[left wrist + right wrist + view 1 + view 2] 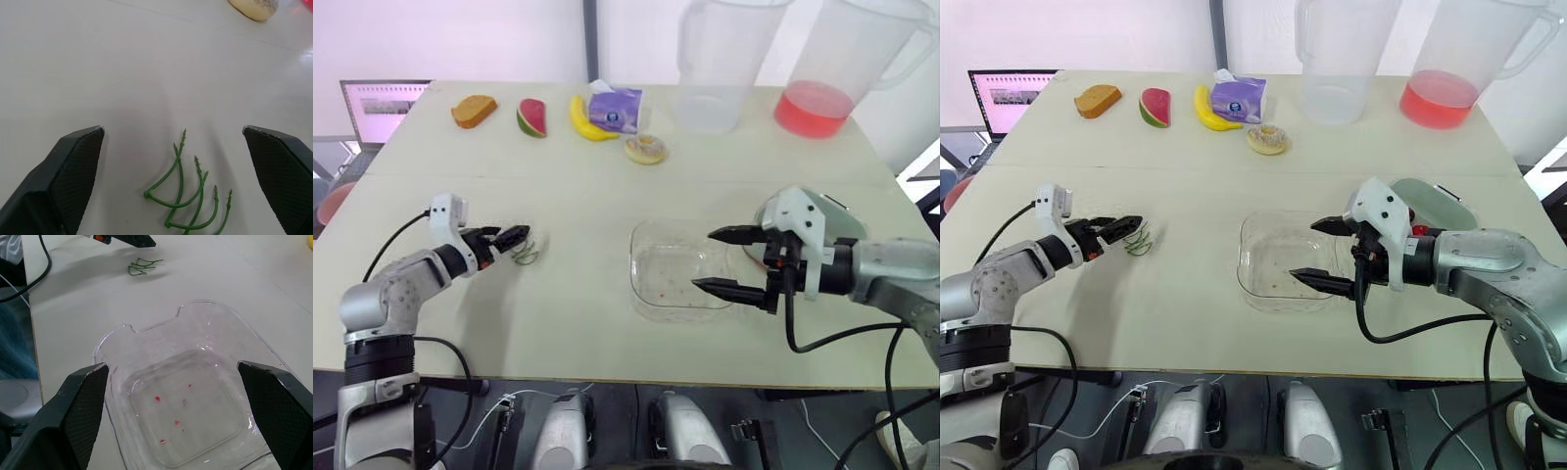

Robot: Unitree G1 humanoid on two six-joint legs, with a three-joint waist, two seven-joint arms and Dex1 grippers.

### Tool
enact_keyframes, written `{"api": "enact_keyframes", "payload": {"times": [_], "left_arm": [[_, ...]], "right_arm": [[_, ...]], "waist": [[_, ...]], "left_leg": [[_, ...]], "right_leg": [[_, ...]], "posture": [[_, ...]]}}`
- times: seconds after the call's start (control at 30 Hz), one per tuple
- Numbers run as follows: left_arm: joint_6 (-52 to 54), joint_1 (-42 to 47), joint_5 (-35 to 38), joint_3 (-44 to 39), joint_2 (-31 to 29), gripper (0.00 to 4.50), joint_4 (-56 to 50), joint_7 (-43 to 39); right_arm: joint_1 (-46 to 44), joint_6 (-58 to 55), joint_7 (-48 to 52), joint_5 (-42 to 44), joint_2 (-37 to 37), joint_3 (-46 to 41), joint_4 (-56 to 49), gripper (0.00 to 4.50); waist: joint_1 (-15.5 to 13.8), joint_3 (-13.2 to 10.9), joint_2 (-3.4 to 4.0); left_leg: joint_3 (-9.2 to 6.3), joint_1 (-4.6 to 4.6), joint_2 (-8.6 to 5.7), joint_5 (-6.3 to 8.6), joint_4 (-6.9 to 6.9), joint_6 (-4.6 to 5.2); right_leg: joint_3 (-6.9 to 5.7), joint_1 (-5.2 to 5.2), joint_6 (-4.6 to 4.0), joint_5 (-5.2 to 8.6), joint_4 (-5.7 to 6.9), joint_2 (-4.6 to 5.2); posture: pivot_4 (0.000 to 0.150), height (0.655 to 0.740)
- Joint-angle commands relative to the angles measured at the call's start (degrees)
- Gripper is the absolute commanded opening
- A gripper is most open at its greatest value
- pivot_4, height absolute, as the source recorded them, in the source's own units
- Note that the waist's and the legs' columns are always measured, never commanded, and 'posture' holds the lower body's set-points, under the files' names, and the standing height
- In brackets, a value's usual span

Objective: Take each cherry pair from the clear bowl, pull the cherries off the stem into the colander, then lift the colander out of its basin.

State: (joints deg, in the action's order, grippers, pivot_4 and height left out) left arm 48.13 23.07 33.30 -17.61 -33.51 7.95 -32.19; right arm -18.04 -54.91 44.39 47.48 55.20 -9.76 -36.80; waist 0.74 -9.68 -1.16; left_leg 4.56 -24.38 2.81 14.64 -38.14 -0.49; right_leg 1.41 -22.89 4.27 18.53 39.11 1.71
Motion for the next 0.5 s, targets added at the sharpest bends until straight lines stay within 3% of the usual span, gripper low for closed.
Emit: {"api": "enact_keyframes", "payload": {"times": [0.03, 0.27, 0.5], "left_arm": [[-2.60, 1.07, -1.51, 0.71, -0.91, 4.48, -0.08, -1.10], [-10.56, 6.11, -3.95, 4.92, -3.16, 4.48, -4.84, -7.78], [-8.75, 11.82, 2.89, 7.36, -8.57, 4.48, -16.55, -21.53]], "right_arm": [[-0.28, 0.08, -0.55, 0.99, 0.25, -1.35, -1.47, 4.50], [1.66, -1.77, -3.24, 3.45, 0.37, -5.38, -1.80, 4.50], [6.06, -5.65, -8.14, 6.46, 0.96, -14.51, -1.28, 4.50]], "waist": [[0.00, 0.00, 0.00], [-0.35, 0.00, -0.06], [0.21, 0.04, 0.01]], "left_leg": [[0.00, 0.00, 0.00, 0.00, 0.00, 0.00], [-0.02, -0.04, -0.01, 0.00, -0.01, 0.00], [0.05, 0.01, -0.02, 0.01, 0.02, 0.01]], "right_leg": [[0.00, 0.00, 0.00, 0.00, 0.00, 0.00], [-0.03, 0.00, 0.00, 0.00, 0.00, 0.02], [0.02, 0.01, 0.00, 0.00, -0.02, 0.01]], "posture": [[0.150, 0.7400], [0.150, 0.7400], [0.150, 0.7400]]}}
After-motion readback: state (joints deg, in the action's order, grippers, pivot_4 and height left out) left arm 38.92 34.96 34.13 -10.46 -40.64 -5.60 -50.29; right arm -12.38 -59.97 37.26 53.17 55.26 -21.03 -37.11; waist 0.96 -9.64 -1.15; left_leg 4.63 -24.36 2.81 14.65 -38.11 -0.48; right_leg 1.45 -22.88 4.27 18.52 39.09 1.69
